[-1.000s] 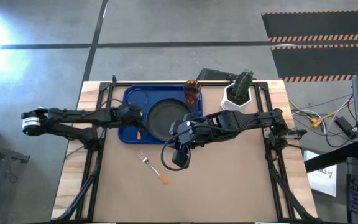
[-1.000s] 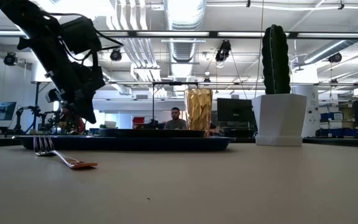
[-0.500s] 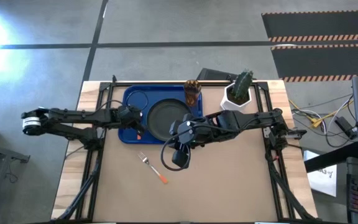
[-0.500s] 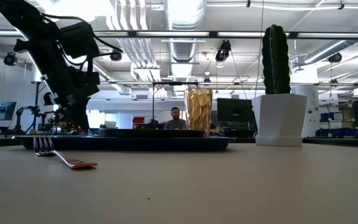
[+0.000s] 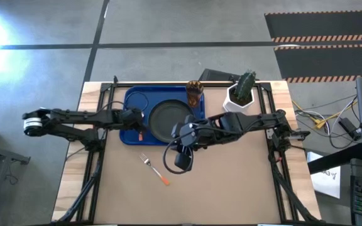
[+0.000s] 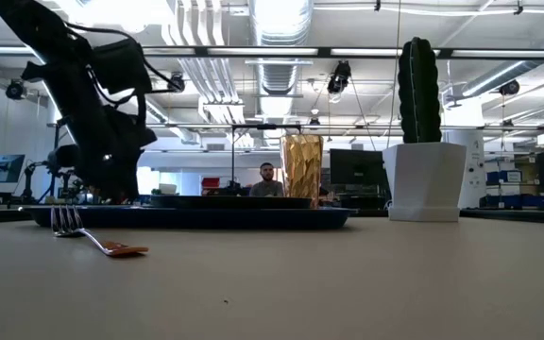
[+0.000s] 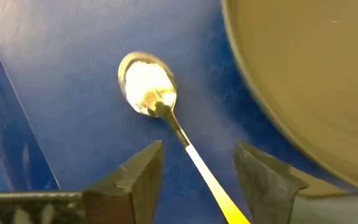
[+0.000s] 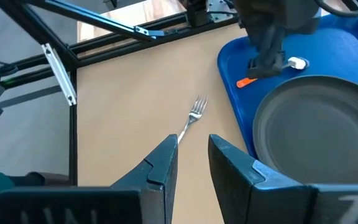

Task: Pick and place plate/cup/fork/spoon on tray
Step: Adjust the orange spoon on the blue tray

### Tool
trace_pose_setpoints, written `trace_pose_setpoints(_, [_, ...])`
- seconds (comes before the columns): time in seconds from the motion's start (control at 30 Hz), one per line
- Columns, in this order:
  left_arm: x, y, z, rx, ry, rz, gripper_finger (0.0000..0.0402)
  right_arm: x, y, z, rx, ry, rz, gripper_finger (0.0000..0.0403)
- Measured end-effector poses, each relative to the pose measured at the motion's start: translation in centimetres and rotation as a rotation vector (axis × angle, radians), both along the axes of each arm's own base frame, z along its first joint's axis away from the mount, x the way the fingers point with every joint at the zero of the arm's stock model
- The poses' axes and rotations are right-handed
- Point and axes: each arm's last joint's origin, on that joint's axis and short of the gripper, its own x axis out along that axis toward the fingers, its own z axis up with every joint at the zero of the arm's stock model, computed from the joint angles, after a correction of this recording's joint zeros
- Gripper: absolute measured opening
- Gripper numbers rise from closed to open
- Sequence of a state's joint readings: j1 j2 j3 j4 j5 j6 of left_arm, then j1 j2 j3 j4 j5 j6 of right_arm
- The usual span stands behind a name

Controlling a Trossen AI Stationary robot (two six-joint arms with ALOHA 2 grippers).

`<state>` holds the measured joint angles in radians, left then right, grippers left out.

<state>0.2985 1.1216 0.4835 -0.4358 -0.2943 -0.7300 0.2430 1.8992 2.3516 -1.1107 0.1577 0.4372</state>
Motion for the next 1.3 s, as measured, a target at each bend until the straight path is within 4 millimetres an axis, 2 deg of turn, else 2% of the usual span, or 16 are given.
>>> trace_pose_setpoints(0.27, [0.9, 0.2, -2.0, -0.127, 0.004, 0.136, 0.0194, -0.2, 0.6, 0.0, -0.032, 0.0, 0.047, 0.0079])
trace_pose_setpoints(0.43, [2.0, 0.5, -2.5, -0.124, -0.002, 0.136, 0.0176, -0.4, 0.7, -0.2, -0.039, 0.027, 0.056, 0.0079])
trace_pose_setpoints(0.53, [2.2, 0.6, -2.1, -0.123, -0.008, 0.116, 0.0135, -0.6, 0.7, -0.4, -0.046, 0.059, 0.056, 0.0079])
trace_pose_setpoints(0.67, [2.3, 0.5, -1.0, -0.12, -0.059, 0.072, 0.0041, -0.7, 0.7, -0.5, -0.045, 0.073, 0.052, 0.0079])
trace_pose_setpoints(0.73, [2.1, 0.5, -0.6, -0.102, -0.072, 0.049, 0.0011, -0.7, 0.7, -0.5, -0.045, 0.073, 0.052, 0.0079])
trace_pose_setpoints(1.03, [0.7, 0.1, 1.2, -0.07, -0.131, 0.052, 0.0, -0.7, 0.7, -0.6, -0.052, 0.079, 0.053, 0.0079])
trace_pose_setpoints(1.3, [0.4, 0.0, 1.5, -0.066, -0.163, 0.071, 0.0002, -0.7, 0.7, -0.5, -0.051, 0.073, 0.052, 0.0079])
